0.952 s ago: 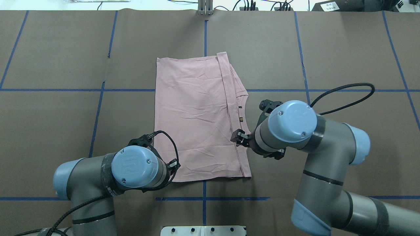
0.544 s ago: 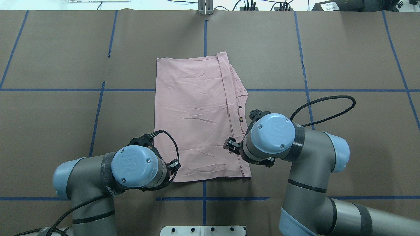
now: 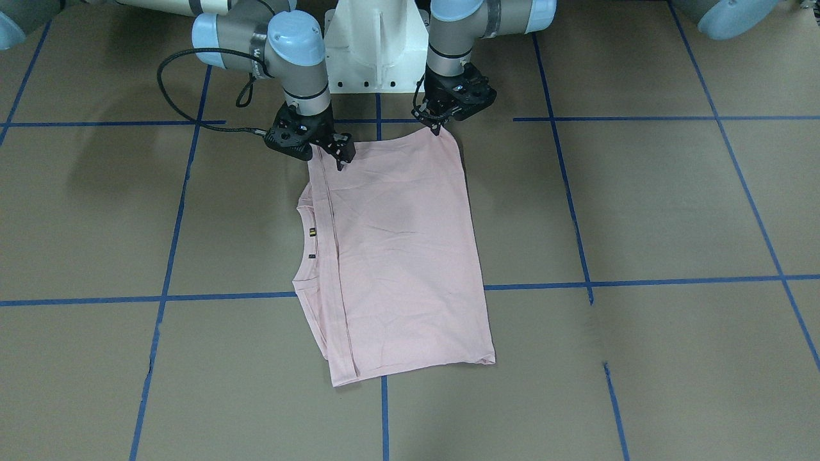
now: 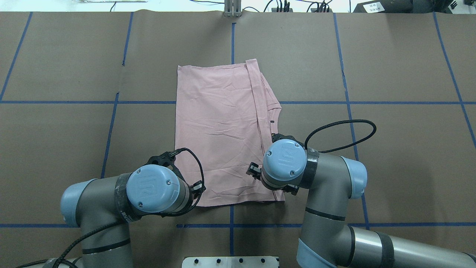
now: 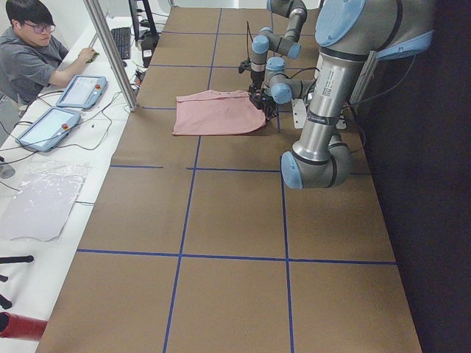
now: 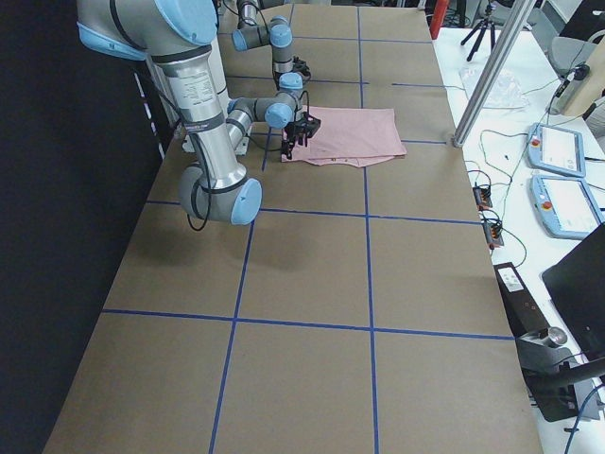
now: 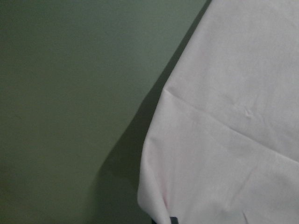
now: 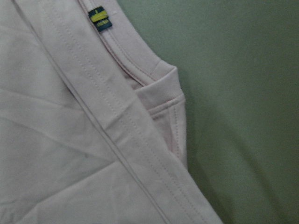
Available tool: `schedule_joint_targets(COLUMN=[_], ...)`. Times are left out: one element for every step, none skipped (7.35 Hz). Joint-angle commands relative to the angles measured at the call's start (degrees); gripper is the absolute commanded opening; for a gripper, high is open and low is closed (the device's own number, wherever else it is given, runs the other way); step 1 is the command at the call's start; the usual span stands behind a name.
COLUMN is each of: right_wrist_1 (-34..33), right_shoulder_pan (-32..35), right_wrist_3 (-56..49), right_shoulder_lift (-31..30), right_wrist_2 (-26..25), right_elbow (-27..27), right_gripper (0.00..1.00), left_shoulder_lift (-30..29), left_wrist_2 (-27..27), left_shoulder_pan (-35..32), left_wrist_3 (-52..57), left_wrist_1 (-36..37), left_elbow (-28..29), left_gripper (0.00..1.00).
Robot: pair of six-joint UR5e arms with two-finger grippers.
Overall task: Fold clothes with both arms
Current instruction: 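Move the right gripper to the shirt's other near corner beside the left gripper, then grasp the near edge of the shirt with both grippers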
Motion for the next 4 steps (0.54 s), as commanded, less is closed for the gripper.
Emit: schedule_joint_targets(right_wrist_1=[-0.18, -0.18, -0.18, -0.18], right_shoulder_pan=[-0.59, -0.94, -1.12, -1.12], right_wrist_3=[0.27, 0.53, 0.53, 0.53], right_shoulder_lift=[-0.08, -0.35, -0.61, -0.70], right_wrist_2=[0.02, 0.02, 0.02, -0.06], right_elbow=[-0.01, 0.08, 0.17, 0.26], right_gripper=[1.00, 1.00, 1.00, 0.99], left_shoulder_lift=[0.00, 0.00, 0.00, -0.09], left_wrist_2=[0.03, 0.03, 0.03, 0.03], left_shoulder_pan=[0.00, 0.00, 0.00, 0.00], left_wrist_3=[0.00, 0.00, 0.00, 0.00], left_wrist_1=[-0.09, 0.00, 0.00, 0.00], left_elbow=[0.03, 0.03, 0.03, 0.03], left_gripper=[0.00, 0.00, 0.00, 0.00])
